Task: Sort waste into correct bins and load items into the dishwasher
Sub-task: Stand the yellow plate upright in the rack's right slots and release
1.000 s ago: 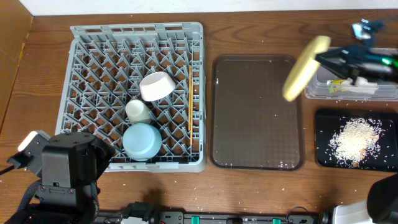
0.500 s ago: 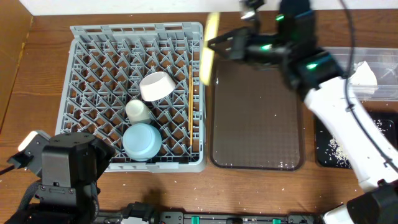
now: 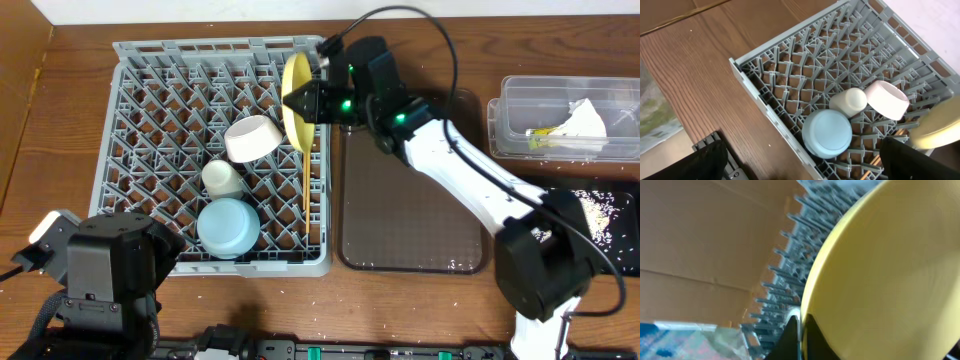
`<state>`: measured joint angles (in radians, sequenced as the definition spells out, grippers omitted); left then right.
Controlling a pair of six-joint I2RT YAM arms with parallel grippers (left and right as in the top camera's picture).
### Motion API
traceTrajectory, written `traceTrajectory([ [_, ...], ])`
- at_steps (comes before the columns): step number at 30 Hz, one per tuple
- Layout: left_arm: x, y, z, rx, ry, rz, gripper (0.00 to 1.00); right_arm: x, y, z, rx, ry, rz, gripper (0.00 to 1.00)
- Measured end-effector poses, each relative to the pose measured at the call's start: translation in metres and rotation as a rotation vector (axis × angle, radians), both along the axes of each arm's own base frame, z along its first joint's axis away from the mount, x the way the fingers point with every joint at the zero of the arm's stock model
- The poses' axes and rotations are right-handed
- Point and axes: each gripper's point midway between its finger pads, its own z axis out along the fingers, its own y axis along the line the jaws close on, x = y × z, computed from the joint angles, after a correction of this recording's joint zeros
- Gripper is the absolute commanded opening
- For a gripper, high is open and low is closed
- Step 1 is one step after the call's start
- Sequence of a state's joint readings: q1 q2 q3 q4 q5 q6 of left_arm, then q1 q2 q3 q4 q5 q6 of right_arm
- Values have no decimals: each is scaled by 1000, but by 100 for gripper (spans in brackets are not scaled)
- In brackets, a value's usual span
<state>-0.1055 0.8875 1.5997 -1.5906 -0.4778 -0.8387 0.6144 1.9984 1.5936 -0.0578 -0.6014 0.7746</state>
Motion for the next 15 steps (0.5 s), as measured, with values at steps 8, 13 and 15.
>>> traceTrajectory([
  [8, 0, 0, 0, 0, 1, 0, 98, -8, -17, -12, -100, 4, 7, 98],
  [13, 0, 0, 0, 0, 0, 0, 98, -15, -84, 36, -207, -45, -94, 99],
  [15, 0, 0, 0, 0, 0, 0, 98, -23, -115, 68, -237, -116, -125, 99],
])
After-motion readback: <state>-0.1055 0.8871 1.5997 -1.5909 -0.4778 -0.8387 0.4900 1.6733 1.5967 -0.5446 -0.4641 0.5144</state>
